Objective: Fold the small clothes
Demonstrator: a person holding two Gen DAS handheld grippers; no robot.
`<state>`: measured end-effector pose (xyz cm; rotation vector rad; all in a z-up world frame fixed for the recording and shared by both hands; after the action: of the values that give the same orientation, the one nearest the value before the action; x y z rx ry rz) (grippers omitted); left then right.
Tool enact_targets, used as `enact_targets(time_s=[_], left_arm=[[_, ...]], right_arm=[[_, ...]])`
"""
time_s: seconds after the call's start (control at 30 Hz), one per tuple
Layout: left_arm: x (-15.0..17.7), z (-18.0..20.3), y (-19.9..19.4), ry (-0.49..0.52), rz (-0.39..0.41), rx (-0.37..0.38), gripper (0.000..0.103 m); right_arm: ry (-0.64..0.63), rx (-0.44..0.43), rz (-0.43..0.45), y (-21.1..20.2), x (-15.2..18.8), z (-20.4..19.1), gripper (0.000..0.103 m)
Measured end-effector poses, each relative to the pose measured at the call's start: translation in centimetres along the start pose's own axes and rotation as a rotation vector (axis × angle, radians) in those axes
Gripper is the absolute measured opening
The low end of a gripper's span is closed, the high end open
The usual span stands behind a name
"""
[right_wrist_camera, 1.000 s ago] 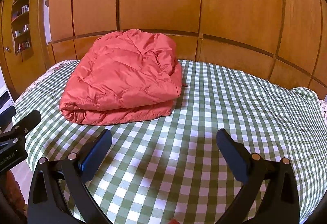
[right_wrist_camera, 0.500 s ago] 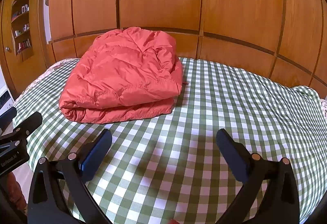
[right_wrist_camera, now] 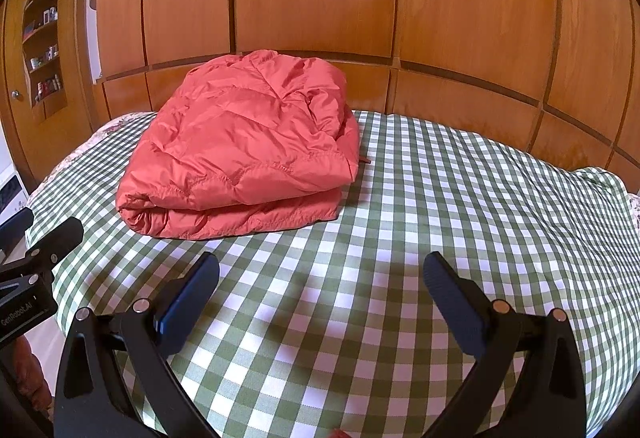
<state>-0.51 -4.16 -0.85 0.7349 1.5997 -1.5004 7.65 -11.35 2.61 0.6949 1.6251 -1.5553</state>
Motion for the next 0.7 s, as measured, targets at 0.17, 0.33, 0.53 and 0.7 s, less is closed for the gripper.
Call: enact_targets(time_s=[0.17,0.33,0.53,0.7], left_arm=[[-0.01,-0.06,0.06,0.000,-0.001,0.002,0.099],[0.01,-0.10,0.04,0.000,-0.001,0.000,0.099],[0.05,-0.07,0.01,0.000,-0.002,0.001,0.099],[0.15,0.08,0.03,0.012,-0.015,0.010,0.099]], right_arm=[[0.000,0.000,0.000,-0.02,0.02,0.02,0.101],[-0.002,-0.002,0.000,-0.01,-0.01,0.00,0.101],[0.000,-0.002,-0.001,0.02,-0.01,-0.08,0.101],[-0.001,-0.003,-0.001,0.01,0.04,-0.06,0.101]])
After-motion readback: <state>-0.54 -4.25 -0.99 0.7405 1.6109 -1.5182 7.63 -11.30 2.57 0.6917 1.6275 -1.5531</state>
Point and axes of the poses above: each gripper's, at about its wrist camera, not at the fingertips, and y roughly the way its jaws point, z to its right, x to its underside, the point moved 1 cm from there along y, roughly the way its jaws point, and after that the axes turned 4 degrees about x, right-handed, at the moved point
